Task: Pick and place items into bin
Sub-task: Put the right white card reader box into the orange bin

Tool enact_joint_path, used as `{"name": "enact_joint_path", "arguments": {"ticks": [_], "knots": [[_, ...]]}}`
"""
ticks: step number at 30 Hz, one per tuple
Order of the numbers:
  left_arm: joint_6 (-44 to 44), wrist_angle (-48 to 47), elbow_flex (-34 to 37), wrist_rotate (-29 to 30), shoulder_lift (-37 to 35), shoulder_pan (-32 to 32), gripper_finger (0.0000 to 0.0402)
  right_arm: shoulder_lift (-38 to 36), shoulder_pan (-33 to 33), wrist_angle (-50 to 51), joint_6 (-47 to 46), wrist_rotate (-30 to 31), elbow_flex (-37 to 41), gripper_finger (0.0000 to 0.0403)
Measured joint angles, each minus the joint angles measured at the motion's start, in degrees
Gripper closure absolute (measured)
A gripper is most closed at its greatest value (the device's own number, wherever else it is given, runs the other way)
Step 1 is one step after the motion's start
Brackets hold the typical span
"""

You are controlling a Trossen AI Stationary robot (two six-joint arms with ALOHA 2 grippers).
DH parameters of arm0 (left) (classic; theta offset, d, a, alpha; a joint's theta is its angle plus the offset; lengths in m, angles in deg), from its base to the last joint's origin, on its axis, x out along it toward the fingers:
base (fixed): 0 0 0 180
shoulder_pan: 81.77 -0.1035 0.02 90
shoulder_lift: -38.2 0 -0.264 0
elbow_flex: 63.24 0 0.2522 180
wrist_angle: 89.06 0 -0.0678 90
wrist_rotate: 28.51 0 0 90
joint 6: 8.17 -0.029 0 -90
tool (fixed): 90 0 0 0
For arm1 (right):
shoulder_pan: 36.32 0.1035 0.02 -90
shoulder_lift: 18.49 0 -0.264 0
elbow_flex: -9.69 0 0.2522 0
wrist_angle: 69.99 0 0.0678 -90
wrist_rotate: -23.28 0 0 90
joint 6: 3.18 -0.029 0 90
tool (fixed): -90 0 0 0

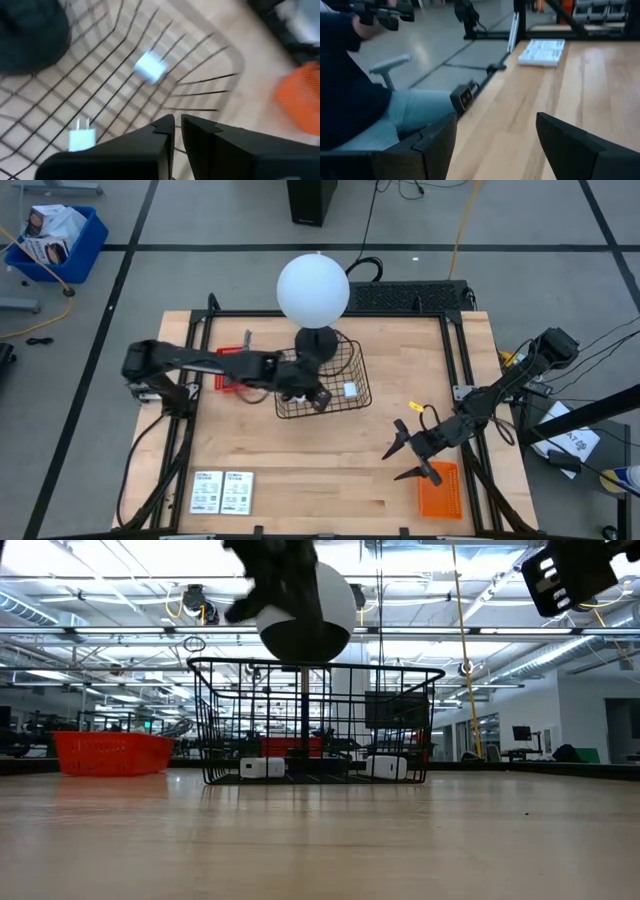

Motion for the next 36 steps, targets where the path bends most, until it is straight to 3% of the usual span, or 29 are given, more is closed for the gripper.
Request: {"name": "enact_joint_path", "arguments": {"ticks": [7,11,16,22,31,36], "knots": [[-3.86,0.99,0.0,9.53,-7.86,9.15,0.0362,0.0,0.0,-4.41,-0.01,0.02,0.0,0.0138],[-7.36,1.19,0.33,16.23,-9.22,15.04,0.0362,-0.04,0.0,-6.88,-0.02,0.02,0.0,0.0138],[-12.92,1.8,0.46,19.75,-8.81,20.55,0.0362,-0.02,-0.08,-9.84,0.13,0.28,0.0,0.0138],[-17.14,6.45,3.86,20.81,-8.36,25.0,0.0362,0.53,-0.17,-10.52,0.19,9.33,0.0,0.0138],[0.43,4.47,14.95,16.83,-8.43,29.58,0.0362,3.91,-1.42,-11.31,1.99,13.81,0.0,0.0138],[6.33,11.65,19.99,16.2,-8.44,29.25,0.0362,6.65,-2.55,-11.64,-1.07,13.6,0.0,0.0153]]}}
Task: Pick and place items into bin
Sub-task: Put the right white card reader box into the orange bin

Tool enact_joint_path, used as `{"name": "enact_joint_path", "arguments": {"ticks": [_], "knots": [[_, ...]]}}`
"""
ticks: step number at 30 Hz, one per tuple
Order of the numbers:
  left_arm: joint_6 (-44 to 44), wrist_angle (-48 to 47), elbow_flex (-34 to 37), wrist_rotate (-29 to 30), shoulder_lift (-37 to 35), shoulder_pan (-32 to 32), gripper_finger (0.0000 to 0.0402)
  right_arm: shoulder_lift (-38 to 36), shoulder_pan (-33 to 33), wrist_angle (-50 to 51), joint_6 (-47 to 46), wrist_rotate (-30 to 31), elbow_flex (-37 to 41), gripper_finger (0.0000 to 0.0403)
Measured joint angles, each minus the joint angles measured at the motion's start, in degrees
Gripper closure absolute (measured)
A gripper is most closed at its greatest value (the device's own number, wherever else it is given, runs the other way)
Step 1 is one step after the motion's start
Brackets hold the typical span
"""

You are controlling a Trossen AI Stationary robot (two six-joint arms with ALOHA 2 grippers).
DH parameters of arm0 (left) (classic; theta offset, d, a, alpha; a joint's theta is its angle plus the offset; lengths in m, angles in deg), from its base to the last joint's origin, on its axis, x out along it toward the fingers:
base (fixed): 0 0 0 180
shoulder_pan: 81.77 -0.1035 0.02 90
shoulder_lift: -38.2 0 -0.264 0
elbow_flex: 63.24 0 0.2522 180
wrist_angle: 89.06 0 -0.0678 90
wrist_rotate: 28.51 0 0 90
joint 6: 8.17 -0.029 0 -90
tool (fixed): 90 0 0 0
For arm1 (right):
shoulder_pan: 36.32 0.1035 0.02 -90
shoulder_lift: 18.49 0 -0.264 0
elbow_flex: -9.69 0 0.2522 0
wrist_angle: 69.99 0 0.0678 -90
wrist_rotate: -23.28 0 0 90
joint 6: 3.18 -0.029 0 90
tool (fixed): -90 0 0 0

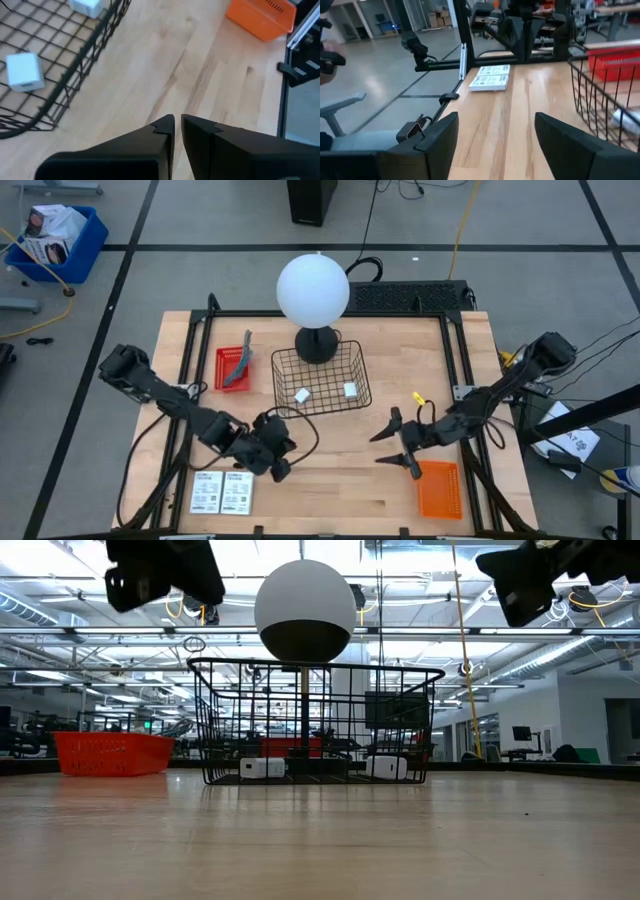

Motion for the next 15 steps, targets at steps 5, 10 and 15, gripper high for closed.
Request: {"name": "enact_joint_path", "arguments": {"ticks": [5,10,15], "knots": [[-1.86,1.06,1.82,0.43,-0.07,0.14,0.0362,3.81,-0.14,-4.32,-1.74,-0.63,-0.22,0.0216],[-2.03,0.63,1.9,0.72,-0.55,3.56,0.037,7.2,-0.14,-5.33,-0.93,-5.13,-2.93,0.0324],[0.72,-0.33,1.89,-2.6,-0.52,7.14,0.0396,10.59,-0.51,-5.07,1.98,-9.29,-6.46,0.0392]]}}
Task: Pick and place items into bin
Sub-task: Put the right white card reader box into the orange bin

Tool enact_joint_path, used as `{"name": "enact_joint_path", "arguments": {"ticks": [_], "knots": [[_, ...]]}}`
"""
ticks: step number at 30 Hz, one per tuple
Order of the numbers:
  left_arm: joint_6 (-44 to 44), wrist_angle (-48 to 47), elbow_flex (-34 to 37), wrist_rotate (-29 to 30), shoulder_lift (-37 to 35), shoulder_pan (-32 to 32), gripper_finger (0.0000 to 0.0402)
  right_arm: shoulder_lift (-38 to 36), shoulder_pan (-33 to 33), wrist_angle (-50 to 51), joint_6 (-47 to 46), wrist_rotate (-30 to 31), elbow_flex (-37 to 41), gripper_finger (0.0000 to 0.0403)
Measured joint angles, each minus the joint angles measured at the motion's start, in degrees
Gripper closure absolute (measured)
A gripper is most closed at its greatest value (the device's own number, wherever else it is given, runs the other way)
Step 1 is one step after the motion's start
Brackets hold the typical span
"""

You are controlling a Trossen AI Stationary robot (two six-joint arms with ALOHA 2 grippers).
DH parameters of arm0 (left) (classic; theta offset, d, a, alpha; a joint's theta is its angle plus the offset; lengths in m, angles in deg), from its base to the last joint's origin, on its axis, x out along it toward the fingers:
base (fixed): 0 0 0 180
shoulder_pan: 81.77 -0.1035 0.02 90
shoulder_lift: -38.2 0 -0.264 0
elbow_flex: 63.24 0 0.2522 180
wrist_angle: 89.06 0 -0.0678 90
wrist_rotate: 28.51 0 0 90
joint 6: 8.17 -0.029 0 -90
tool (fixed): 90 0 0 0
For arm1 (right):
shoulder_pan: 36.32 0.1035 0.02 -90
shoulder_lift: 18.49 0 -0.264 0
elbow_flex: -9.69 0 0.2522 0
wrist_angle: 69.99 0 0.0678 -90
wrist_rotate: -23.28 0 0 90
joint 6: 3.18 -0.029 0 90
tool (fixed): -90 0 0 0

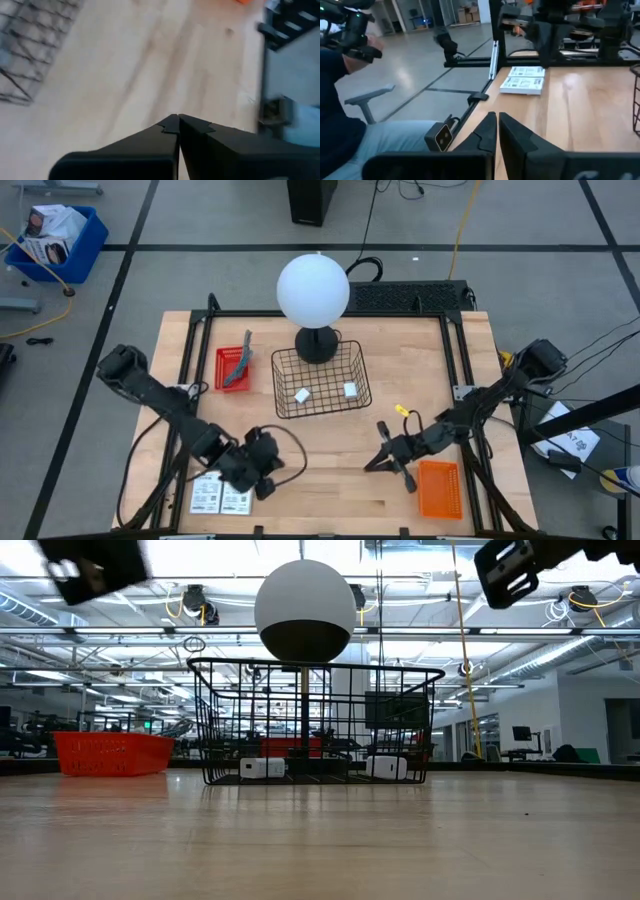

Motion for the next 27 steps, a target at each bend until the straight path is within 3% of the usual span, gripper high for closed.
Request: {"name": "enact_joint_path", "arguments": {"ticks": [4,11,18,27], "knots": [[5.86,-1.06,0.0,-4.28,0.0,3.79,0.0395,2.2,-0.04,1.04,-0.85,-1.48,-0.97,0.0398],[23.27,-8.43,-0.02,-6.84,0.13,10.48,0.0397,5.44,0.04,0.43,-4.65,-1.46,-0.92,0.0402],[39.27,-12.09,-0.02,-13.36,3.15,15.07,0.0397,5.82,0.04,-0.16,-6.28,-1.38,-0.9,0.0402],[44.67,-11.58,-0.02,-23.49,11.6,14.54,0.0395,5.8,0.04,-1.03,-6.75,-1.31,-0.9,0.0402]]}}
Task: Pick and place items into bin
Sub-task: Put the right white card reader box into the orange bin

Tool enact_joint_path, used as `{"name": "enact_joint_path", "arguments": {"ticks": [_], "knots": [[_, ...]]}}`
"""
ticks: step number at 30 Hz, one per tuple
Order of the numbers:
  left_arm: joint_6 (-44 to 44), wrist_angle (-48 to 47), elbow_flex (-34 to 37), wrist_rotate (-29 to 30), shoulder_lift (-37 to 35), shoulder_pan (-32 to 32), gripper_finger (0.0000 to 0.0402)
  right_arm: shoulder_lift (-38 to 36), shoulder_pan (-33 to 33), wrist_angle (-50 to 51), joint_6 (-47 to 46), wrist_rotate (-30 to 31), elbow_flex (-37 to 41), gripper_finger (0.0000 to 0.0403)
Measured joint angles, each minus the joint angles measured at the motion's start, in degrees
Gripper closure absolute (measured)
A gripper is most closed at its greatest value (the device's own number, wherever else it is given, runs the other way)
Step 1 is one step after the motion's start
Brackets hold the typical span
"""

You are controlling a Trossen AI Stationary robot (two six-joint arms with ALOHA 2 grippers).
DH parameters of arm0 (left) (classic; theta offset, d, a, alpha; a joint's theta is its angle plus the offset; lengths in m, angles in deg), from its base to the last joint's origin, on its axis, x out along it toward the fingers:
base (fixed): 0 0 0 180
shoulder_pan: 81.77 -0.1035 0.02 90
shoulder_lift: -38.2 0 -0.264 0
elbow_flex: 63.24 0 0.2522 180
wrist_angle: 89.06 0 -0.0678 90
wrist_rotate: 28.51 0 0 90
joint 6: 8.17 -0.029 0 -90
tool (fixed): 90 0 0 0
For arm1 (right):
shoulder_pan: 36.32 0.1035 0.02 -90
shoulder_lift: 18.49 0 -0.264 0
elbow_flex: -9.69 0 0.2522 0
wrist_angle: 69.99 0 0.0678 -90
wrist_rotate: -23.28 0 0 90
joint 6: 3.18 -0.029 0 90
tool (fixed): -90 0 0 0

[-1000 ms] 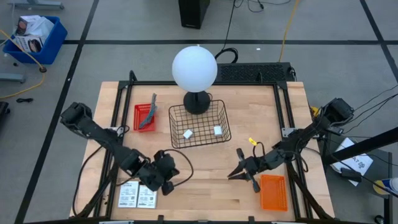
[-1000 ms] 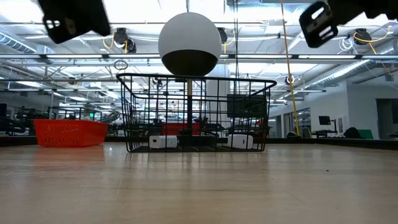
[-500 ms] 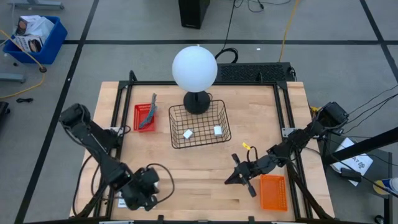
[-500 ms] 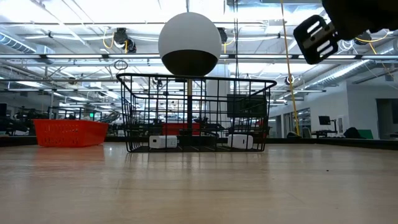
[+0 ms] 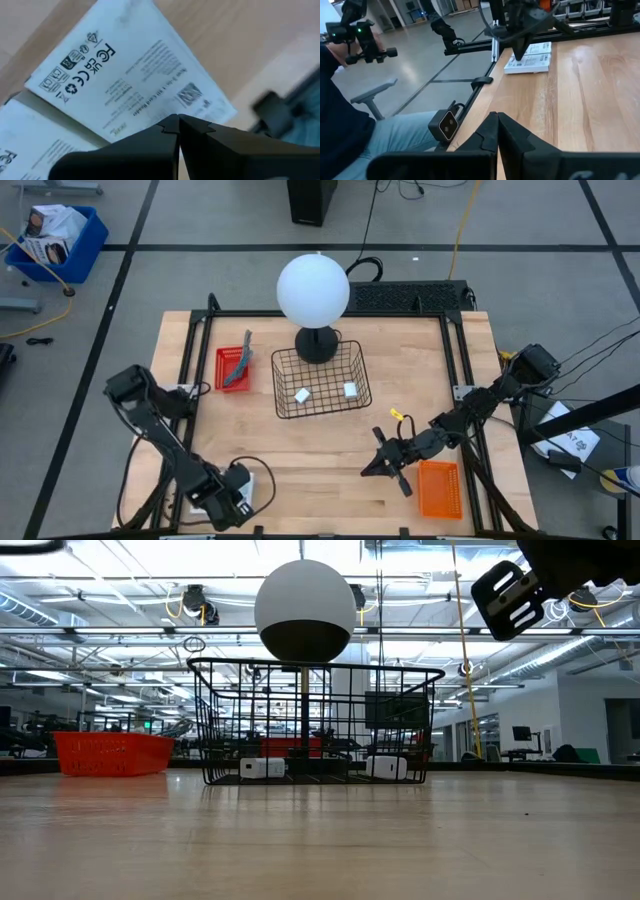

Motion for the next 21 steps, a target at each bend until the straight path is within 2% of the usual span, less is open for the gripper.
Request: {"name": "enact_joint_path", "arguments": {"ticks": [5,11,14,21], "knots": [[-0.87,3.13,-0.11,0.54,2.45,-0.04,0.0395,0.0,0.02,-0.37,0.0,0.02,0.0,0.0402],[-1.78,6.12,-0.17,4.91,3.23,-0.15,0.0394,0.0,0.02,-0.41,0.0,0.02,0.0,0.0402],[-1.86,6.02,-0.12,7.61,3.29,-1.1,0.0394,0.0,0.02,-0.37,0.0,0.02,0.0,0.0403],[-4.32,5.93,-0.09,9.07,3.33,-4.33,0.0394,-0.02,0.07,-0.33,-0.02,0.02,0.0,0.0403]]}}
